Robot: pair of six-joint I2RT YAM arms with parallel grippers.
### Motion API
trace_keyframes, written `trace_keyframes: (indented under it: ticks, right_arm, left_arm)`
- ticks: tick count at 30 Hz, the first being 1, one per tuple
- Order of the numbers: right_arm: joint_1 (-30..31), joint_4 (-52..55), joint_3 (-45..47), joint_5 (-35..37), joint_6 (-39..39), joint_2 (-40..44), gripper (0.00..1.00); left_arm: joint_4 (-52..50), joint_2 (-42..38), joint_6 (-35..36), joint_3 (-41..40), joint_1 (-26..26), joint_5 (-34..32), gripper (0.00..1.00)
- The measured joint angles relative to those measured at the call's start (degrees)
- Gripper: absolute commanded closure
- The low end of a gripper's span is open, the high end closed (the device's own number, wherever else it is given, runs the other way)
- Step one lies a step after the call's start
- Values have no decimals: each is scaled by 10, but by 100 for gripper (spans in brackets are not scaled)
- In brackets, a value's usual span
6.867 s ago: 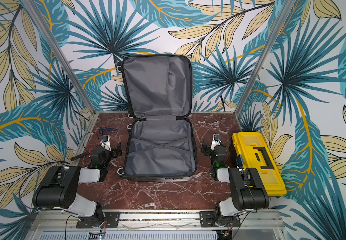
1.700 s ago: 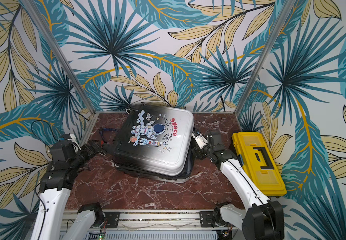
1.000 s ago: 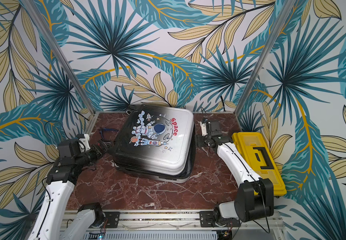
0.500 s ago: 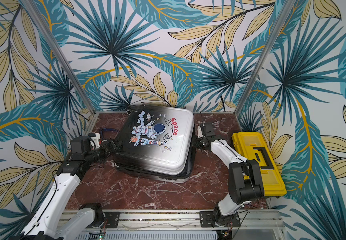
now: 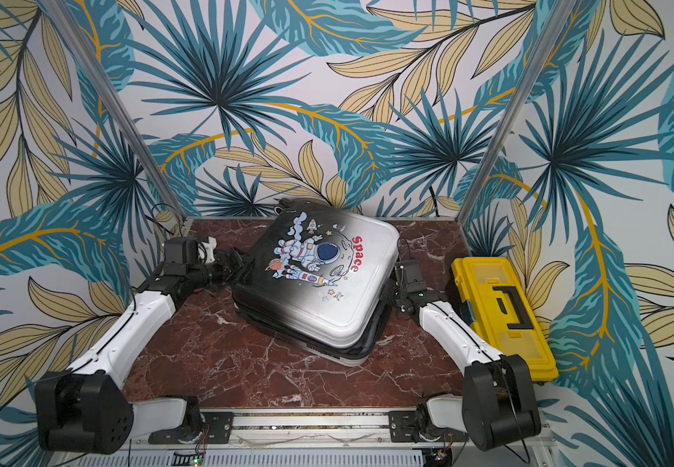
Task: Close the suitcase zippers
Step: Adjust the suitcase at the center of the board.
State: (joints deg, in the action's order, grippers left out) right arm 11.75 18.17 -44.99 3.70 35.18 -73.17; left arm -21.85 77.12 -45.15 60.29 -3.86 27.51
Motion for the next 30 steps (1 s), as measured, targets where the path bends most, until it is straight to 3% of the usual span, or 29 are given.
trace_keyframes:
  ticks: [7,17,24,27,30]
  right_arm:
    - [69,41,50,118,146,78,98]
    - [177,114,48,240,355,87,83]
    - [212,155,23,261,417,72,45]
    - [214,182,23,263,411,89,33]
    - [215,208,22,262,391,115,30]
  left_arm:
    - [8,158,15,151,-30,12,3]
    - [21,328,21,334,-45,58,5]
    - [40,386,21,401,-41,72,5]
    - [39,385,31,401,-37,69,5]
    - [34,368,45,374,-26,54,4]
